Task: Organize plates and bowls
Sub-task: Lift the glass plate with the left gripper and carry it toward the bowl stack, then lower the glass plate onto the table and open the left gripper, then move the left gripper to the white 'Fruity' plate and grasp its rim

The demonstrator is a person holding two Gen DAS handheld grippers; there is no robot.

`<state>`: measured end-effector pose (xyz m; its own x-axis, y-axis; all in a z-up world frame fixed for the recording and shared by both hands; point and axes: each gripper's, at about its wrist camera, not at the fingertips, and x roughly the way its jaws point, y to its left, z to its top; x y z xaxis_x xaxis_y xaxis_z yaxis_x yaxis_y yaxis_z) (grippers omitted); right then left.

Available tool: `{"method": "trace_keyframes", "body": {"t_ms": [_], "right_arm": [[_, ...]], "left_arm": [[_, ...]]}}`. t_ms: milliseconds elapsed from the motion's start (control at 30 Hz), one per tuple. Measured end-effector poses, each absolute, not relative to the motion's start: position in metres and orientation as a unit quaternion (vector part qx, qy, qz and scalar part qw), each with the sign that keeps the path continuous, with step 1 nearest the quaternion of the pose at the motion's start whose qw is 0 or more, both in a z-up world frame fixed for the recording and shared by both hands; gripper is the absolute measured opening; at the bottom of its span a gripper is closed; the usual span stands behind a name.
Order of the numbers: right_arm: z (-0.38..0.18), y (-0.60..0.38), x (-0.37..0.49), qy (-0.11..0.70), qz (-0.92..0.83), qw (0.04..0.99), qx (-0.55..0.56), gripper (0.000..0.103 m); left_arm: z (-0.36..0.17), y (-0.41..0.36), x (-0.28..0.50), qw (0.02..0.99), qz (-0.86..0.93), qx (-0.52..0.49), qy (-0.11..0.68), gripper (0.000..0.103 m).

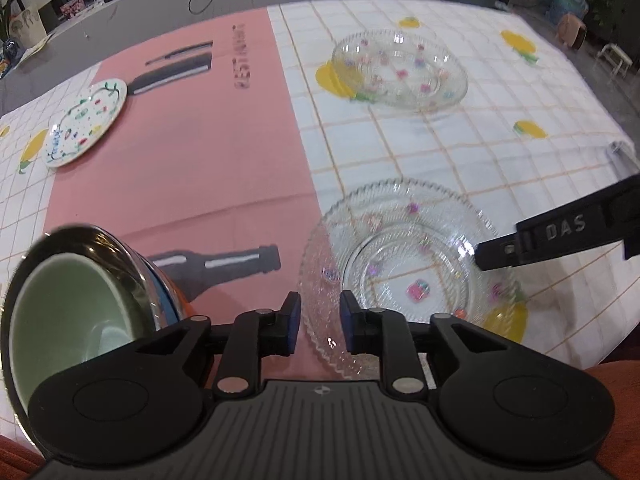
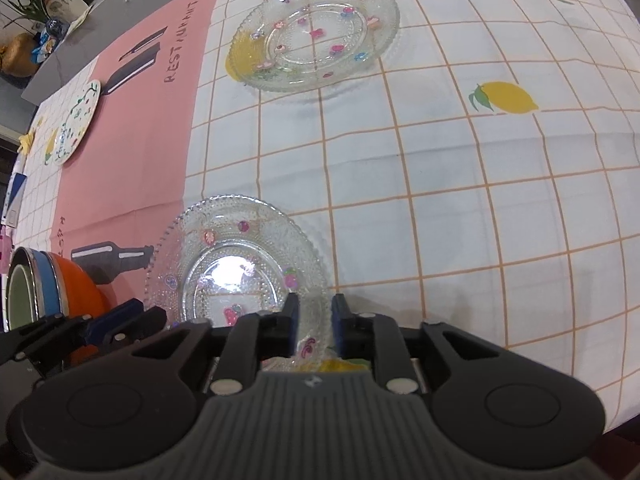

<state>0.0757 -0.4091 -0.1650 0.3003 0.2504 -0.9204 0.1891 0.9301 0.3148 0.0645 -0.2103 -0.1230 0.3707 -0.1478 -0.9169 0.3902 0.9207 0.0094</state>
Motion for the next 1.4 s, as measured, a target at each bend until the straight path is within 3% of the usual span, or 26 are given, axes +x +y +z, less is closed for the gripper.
{"method": "trace_keyframes", "body": {"t_ms": [67,167,467,567,800,1400], "right_arm": [[-0.16,-0.409,0.073,0.58,0.014,0.793,0.184,0.038],[-0.153,-0.406,0.069,0.566,0.002,0.807,0.171,0.038],[-0.118,-0.382,0.061,0.501,-0.025,0.851,0.154,0.041],[-0.108,-0.363,0.064,0.485,-0.017,0.862,0.148,0.049],[-0.091,-0.324,0.081,0.463,0.011,0.872,0.156,0.055],[-0.089,-0.243,0.161,0.454,0.079,0.87,0.176,0.055]], "left_arm": [[-0.113,-0.209,0.064,0.825,-0.171,0.111,0.527,0.036],[-0.095,-0.205,0.064,0.834,-0.181,0.101,0.511,0.041],[-0.048,-0.172,0.068,0.855,-0.21,0.07,0.469,0.043],[-0.039,-0.155,0.07,0.866,-0.199,0.067,0.454,0.043],[-0.031,-0.106,0.081,0.883,-0.177,0.038,0.434,0.043],[-0.038,0.028,0.169,0.906,-0.081,-0.069,0.41,0.043]]}}
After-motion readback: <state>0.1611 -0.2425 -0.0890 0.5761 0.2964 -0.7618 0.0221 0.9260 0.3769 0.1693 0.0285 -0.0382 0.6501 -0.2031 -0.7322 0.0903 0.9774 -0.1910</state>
